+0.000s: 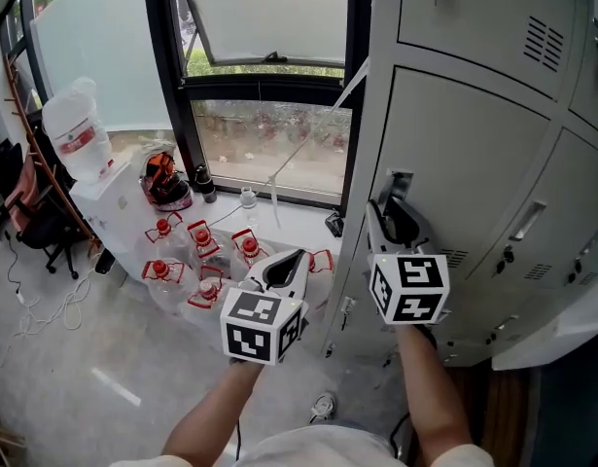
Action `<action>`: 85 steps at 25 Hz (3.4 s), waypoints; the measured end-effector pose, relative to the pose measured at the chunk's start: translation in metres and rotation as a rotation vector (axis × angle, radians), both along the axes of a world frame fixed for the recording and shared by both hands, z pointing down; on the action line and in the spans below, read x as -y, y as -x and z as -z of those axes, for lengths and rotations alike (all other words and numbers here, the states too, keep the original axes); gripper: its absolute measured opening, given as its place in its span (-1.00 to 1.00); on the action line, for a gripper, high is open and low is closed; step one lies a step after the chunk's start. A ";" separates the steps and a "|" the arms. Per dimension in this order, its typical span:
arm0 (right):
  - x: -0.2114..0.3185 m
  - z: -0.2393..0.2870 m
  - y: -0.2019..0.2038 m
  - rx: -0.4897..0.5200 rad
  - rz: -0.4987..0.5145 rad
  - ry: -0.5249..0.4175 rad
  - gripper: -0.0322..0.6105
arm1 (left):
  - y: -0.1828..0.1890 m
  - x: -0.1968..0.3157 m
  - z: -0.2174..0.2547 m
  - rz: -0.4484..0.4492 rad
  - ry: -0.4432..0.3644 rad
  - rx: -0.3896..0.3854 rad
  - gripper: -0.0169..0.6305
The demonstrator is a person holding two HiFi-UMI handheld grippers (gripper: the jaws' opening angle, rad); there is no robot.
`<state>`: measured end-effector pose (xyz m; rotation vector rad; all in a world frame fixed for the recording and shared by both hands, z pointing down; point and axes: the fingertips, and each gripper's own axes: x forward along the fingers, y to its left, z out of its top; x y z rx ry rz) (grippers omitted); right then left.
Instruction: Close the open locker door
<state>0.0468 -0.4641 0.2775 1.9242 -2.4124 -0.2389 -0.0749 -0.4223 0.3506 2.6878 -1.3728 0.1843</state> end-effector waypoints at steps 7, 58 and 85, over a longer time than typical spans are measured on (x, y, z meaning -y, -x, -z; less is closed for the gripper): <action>0.013 0.000 -0.008 0.039 0.026 -0.016 -0.74 | 0.007 0.018 -0.003 0.021 0.004 0.004 -0.93; -0.154 -0.037 -0.087 0.019 -0.069 0.084 -0.85 | -0.121 -0.084 0.000 -0.191 0.021 -0.044 -0.93; -0.291 -0.032 -0.159 0.049 0.050 0.079 -0.89 | -0.201 -0.222 0.022 -0.125 -0.031 0.004 -0.93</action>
